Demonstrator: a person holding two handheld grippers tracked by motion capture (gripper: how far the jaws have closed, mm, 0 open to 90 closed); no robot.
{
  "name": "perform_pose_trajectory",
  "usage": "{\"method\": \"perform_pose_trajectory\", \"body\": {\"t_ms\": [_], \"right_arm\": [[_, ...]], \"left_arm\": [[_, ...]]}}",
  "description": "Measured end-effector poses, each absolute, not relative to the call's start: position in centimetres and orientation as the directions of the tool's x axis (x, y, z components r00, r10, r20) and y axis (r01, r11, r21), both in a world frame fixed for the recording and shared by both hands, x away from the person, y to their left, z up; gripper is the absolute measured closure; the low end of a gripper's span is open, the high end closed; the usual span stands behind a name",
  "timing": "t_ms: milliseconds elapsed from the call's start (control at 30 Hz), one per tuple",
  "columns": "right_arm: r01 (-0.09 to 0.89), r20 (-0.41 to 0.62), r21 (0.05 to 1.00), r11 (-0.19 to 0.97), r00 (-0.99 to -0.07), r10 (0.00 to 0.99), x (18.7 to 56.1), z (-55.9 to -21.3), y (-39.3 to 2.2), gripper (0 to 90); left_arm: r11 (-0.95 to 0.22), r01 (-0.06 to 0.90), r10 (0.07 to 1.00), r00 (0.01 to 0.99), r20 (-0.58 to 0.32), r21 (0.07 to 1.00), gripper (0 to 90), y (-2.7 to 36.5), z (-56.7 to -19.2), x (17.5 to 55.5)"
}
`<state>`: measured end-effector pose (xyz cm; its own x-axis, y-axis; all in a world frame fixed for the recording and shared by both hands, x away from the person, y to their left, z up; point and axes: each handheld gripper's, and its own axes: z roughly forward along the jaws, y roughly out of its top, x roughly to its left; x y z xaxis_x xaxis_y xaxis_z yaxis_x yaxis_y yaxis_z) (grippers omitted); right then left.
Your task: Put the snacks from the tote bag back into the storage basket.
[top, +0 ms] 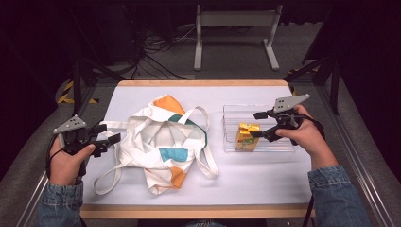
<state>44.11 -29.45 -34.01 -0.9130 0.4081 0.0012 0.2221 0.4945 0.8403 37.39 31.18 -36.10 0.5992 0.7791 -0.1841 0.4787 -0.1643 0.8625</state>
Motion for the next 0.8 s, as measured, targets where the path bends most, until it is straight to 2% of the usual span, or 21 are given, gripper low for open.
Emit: {"method": "perform_pose_trajectory", "body": {"t_ms": [300, 467, 800], "right_arm": [[0.233, -0.013, 0.891, 0.389, -0.844, 0.536, 41.3, -31.4, -31.1, 21.5], [0.242, -0.035, 0.893, 0.378, -0.801, 0.597, 39.5, -30.6, -32.1, 21.4], [0.274, -0.055, 0.901, 0.336, -0.697, 0.715, 36.4, -30.7, -33.4, 20.3]], "left_arm": [[-0.203, 0.473, 0.774, 0.614, -0.155, 0.857, 20.4, 31.4, -36.4, 36.5], [-0.215, 0.471, 0.763, 0.628, -0.154, 0.855, 19.3, 31.6, -36.7, 35.6], [-0.204, 0.475, 0.785, 0.602, -0.147, 0.856, 18.2, 32.6, -37.5, 34.2]]}}
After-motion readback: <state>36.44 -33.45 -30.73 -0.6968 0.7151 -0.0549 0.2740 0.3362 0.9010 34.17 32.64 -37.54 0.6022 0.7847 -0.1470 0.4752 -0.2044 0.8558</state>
